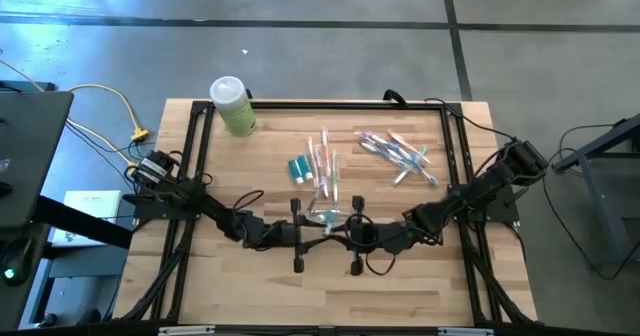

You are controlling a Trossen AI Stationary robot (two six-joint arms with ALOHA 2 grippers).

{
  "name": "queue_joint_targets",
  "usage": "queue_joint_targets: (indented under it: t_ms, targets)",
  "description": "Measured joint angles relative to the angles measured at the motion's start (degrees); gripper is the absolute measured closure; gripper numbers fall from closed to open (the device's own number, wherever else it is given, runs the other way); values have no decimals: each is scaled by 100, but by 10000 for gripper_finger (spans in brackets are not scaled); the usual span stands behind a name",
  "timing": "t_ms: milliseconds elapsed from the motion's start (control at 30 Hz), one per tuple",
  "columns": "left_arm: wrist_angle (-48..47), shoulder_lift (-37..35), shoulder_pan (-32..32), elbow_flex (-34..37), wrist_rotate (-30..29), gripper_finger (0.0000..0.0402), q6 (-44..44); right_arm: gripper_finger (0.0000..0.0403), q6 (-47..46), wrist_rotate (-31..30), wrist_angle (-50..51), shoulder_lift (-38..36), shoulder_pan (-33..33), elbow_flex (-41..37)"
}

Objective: Pick & Place toothbrushing station
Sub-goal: Put the green toothbrush into the transparent organizer

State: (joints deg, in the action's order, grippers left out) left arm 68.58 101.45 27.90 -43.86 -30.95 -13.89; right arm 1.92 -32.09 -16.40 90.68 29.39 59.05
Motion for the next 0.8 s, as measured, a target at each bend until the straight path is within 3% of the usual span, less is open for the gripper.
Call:
queue_joint_targets:
  t_ms: [67,233,467,600,800]
  targets:
    - [51,0,85,0,14,244,-109,394,119,-275,119,-105,196,0]
    - [195,0,273,-2,-43,204,-174,395,138,-1814,787,-468,735,4]
    - [227,0,410,-2,-90,195,-277,389,-1115,-2475,1846,-737,1038,-106]
    - [222,0,413,-2,-88,195,-133,393,-1220,-2604,1383,-746,883,-596]
    - [219,0,334,-2,-90,195,-2,392,-260,-2204,-715,-746,546,-1342]
